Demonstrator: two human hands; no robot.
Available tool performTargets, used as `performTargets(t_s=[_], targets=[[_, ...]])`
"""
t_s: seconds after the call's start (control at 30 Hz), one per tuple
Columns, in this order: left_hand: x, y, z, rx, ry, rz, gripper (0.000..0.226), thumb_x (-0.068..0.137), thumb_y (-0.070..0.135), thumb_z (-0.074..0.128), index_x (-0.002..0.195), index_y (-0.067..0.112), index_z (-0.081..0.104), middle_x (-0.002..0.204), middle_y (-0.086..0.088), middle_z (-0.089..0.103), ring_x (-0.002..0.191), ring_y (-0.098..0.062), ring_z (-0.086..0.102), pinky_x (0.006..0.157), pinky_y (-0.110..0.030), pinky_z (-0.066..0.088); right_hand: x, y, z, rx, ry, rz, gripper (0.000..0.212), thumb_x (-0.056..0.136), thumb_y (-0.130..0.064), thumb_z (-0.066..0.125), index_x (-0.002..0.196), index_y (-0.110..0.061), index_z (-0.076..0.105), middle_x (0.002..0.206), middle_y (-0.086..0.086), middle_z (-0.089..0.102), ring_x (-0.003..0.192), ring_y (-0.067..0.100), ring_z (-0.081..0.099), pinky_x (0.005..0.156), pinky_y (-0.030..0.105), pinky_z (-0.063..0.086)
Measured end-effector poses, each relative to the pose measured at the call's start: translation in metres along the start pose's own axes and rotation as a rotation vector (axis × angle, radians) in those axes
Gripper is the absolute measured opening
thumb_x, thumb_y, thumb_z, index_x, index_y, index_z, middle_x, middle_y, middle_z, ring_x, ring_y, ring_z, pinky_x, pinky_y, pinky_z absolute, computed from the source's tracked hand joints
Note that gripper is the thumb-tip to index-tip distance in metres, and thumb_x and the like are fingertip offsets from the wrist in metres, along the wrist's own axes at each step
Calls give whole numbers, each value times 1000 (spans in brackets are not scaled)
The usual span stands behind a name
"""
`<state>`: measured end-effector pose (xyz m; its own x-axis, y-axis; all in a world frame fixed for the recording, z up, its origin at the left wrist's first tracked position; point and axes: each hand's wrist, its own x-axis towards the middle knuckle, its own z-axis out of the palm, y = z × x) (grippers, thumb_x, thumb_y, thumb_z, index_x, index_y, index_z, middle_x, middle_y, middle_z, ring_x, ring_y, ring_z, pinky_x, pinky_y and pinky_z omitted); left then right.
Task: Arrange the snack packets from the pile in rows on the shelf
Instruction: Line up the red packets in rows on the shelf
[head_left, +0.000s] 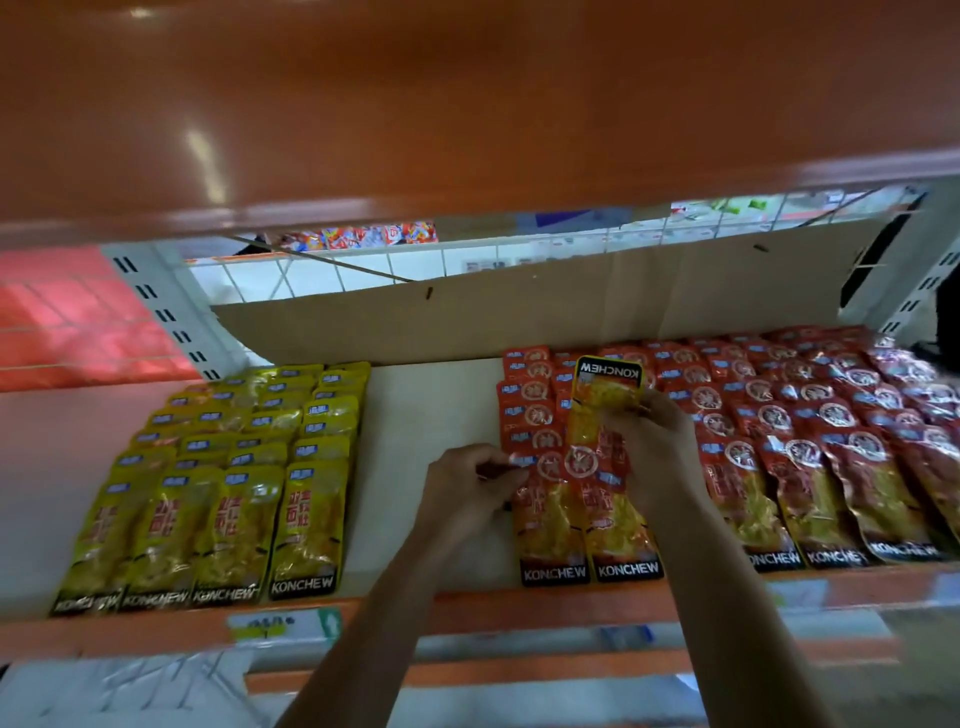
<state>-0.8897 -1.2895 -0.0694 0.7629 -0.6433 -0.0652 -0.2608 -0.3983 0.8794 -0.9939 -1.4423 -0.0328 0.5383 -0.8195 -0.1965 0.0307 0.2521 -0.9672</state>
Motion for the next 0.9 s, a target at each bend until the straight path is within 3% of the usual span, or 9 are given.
performTargets(t_s=[0.17,0.3,0.4,0.47,0.57,0.7,0.77,0.83,0.9], targets=[[1,-1,-1,83,19,-2,22,79,30,77,95,18,68,82,12,67,73,3,64,60,-8,49,-4,-4,3,-24,-52,7,15,84,3,62,84,-12,62,77,6,66,73,24,65,68,37,55],[3,-1,0,135,51,-6,26,77,36,77,93,19,65,85,11,67,74,2,63,61,-7,48,-3,1,7,-54,-63,15,12,85,2,61,86,-10,61,78,8,62,75,26,57,70,38,50],[4,7,-1,126,202,57,22,87,42,65,94,20,66,87,12,67,79,0,64,62,-5,44,0,5,16,-85,-66,29,7,84,-3,62,89,-8,63,84,19,62,78,29,56,79,57,52],[6,17,-1,-33,171,60,24,91,45,58,102,24,63,92,9,70,83,-3,67,66,-10,49,0,6,25,-101,-91,28,7,83,-8,61,89,-10,65,89,24,65,81,39,62,81,67,48],[10,28,-1,-207,30,44,41,86,43,66,122,37,47,97,6,71,87,-5,69,73,-21,55,-1,3,42,-102,-117,-13,11,85,-5,58,93,-7,65,91,19,68,88,38,66,82,55,55],[25,18,-2,-263,11,107,81,78,18,74,140,46,30,92,0,71,86,-16,70,77,-33,57,4,1,59,-267,-156,-131,11,83,-3,52,75,-3,59,69,14,56,63,24,51,60,39,45],[32,15,-6,-333,58,98,71,76,13,73,129,50,43,94,-2,71,89,-20,70,76,-39,58,8,1,64,-378,-164,-162,12,87,-11,53,82,-10,64,73,6,64,64,21,59,62,38,49],[43,12,-12,-310,132,89,52,80,9,71,118,42,57,101,0,70,95,-20,68,77,-42,59,7,2,64,-526,-161,-188,19,91,-20,53,106,-16,64,95,-1,68,73,15,64,66,33,52],[55,7,-18,-232,187,69,41,82,12,72,119,29,62,107,3,68,98,-16,66,81,-44,58,5,5,61,-647,-165,-211,35,95,-19,51,129,-17,53,121,-1,62,79,6,59,66,24,48]])
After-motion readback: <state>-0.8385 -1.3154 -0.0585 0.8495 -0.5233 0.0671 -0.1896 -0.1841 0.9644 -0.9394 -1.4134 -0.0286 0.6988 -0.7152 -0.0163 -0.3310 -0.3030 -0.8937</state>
